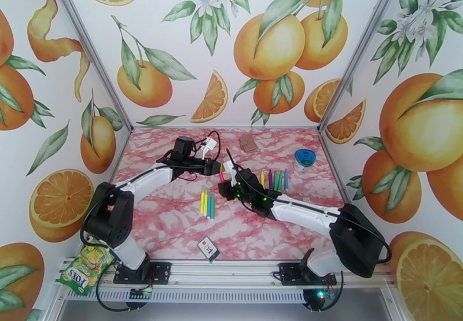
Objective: Open the pen caps
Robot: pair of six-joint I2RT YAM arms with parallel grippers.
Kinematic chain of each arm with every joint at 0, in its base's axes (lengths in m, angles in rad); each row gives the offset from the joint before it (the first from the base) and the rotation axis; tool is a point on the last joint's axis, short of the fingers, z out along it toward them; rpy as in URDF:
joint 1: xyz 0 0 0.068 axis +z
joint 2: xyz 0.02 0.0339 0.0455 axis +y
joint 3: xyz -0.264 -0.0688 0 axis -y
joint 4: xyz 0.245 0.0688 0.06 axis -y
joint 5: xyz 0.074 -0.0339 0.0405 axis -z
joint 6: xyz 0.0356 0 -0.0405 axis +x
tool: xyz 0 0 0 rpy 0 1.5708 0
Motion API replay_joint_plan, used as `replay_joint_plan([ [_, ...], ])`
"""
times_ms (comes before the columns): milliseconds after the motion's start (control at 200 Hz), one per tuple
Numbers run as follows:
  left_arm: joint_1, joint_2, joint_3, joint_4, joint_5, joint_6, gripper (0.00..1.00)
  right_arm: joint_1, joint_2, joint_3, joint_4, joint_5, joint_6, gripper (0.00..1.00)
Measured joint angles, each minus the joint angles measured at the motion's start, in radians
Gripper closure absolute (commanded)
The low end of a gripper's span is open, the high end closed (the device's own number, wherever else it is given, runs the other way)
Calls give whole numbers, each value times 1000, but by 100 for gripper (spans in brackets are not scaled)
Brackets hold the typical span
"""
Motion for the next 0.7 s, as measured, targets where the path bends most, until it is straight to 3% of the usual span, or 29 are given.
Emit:
replay_joint_plan([
  [305,0,0,35,-55,-16,24,94,0,0,0,19,-6,-3,93],
  [701,13,0,58,-103,-64,-31,100,-4,0,-34,96,-6,-9,97],
])
